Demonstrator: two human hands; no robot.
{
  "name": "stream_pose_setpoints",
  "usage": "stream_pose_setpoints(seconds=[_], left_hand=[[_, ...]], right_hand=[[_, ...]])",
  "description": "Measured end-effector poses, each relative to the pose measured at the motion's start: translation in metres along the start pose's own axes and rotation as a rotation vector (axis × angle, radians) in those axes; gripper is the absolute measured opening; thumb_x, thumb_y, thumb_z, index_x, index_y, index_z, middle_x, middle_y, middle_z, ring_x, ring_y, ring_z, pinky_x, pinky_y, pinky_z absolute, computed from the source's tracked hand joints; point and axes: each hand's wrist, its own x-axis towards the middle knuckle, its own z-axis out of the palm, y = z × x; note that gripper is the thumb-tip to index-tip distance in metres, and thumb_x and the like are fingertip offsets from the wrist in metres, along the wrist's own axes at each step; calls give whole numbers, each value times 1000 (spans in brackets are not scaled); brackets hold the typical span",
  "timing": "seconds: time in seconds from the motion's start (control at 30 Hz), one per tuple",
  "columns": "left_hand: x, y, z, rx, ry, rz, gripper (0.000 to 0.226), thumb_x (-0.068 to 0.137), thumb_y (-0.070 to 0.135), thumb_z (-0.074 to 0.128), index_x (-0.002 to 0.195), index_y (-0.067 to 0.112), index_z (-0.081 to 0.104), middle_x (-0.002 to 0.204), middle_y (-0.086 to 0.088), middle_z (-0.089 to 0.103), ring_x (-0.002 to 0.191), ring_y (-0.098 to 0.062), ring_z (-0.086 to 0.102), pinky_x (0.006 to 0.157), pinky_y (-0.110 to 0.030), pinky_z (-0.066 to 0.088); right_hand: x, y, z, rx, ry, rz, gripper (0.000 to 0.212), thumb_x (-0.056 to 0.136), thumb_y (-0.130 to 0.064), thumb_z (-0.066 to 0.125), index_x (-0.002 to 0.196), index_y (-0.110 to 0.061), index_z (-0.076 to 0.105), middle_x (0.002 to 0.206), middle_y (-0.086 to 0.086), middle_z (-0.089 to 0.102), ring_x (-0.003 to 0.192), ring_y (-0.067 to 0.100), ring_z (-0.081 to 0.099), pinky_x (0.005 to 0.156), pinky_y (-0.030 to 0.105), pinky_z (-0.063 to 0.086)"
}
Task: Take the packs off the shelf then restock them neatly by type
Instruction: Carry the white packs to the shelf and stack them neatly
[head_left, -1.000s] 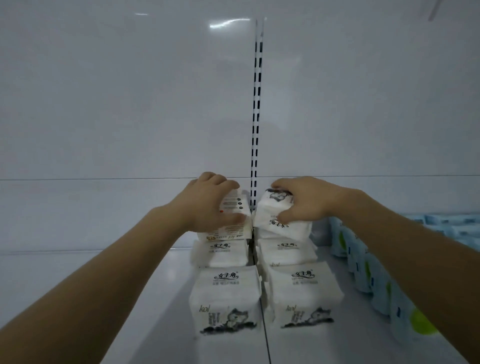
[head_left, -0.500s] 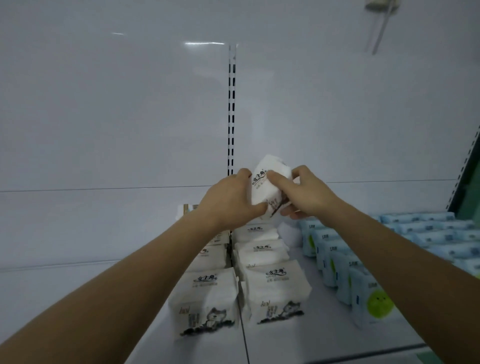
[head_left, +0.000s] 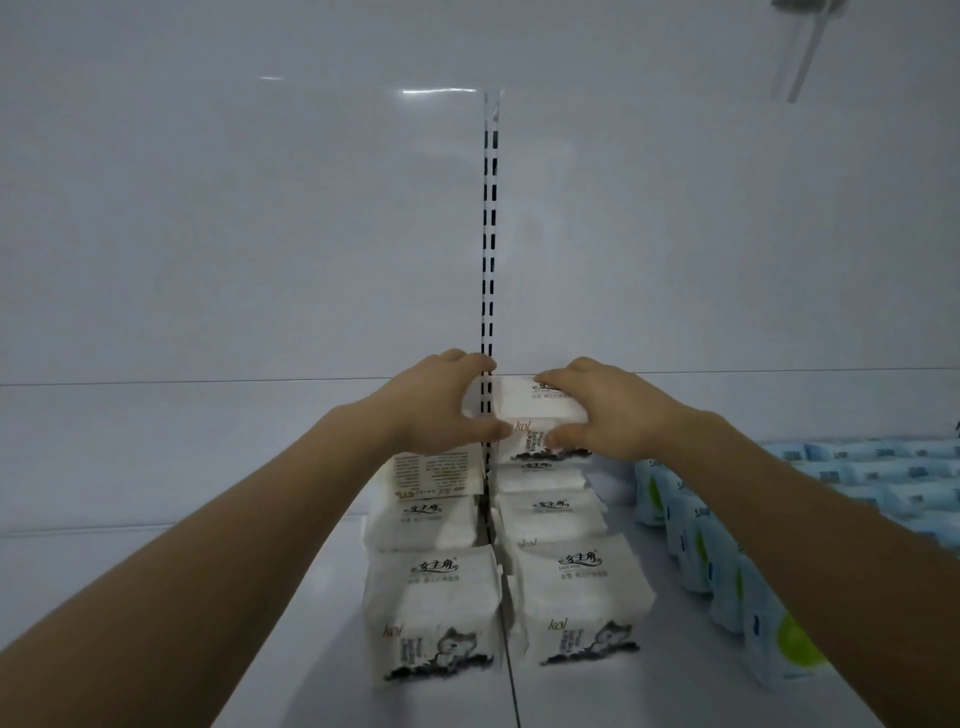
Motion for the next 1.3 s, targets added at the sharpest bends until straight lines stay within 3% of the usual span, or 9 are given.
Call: stream_pose_setpoints(seconds=[0.23,0.4,0.57,0.67,0.8,0.9,1.07,1.2,1.3], left_hand=[[-14,-45,15,291,-232,-182,88,78,70,66,148,26,34,138,0,47,126,-26,44,103,-46,43],[-13,-52,29,281,-239,-168,94,76,63,73,150,24,30,140,-1,44,129,-26,39,106,-44,42],[-14,-56,5,120,-132,-150,73,77,62,73,134,24,49,118,1,57,109,-23,55,93,-40,49],[-19,-59,-16,-111,-63,-194,47,81,66,68,111,30,61,99,8,67,90,-14,63,78,-33,54],[-27,-64,-27,-352,-70,-283,41,86,66,62,98,27,68,91,4,72,84,-15,67,72,-30,54],[-33,-61,-27,-447,-138,-313,50,89,70,54,96,24,72,89,2,74,84,-18,68,67,-29,53],[-54,-80,-35,-724,-13,-317,76,73,88,44,108,26,72,100,-1,74,90,-20,67,85,-38,55],[-65,-91,-29,-841,-92,-229,68,75,64,72,131,31,56,124,10,67,118,-12,61,103,-44,49],[-64,-78,-17,-784,-153,-163,55,84,49,74,134,39,52,127,16,65,121,-10,59,104,-43,49]], right_hand=[[19,7,31,26,-130,13,70,89,-50,68,149,-31,37,139,0,40,119,23,50,102,37,43],[17,8,31,-128,-126,-3,79,87,-68,57,153,-36,27,143,0,31,129,24,39,104,44,42],[14,-10,28,-246,112,-164,95,78,-82,28,155,-28,26,156,5,29,142,28,30,111,46,35],[22,-29,27,-156,217,-356,98,77,-73,53,156,-23,23,158,4,30,145,24,29,115,45,32],[32,-58,24,-8,269,-414,109,76,-59,75,159,-30,10,163,-1,21,148,18,22,120,38,26],[39,-71,20,-40,239,-465,90,78,-54,76,153,-28,32,151,-5,40,139,17,32,113,39,35],[40,-78,22,171,153,-304,71,81,-50,76,141,-30,43,126,-9,59,113,13,54,95,38,48],[40,-87,25,603,189,-146,58,84,-51,75,134,-32,53,117,-18,66,106,1,61,90,25,50],[44,-97,29,676,189,-135,55,85,-61,68,132,-36,54,122,-20,64,113,-3,59,95,26,48]])
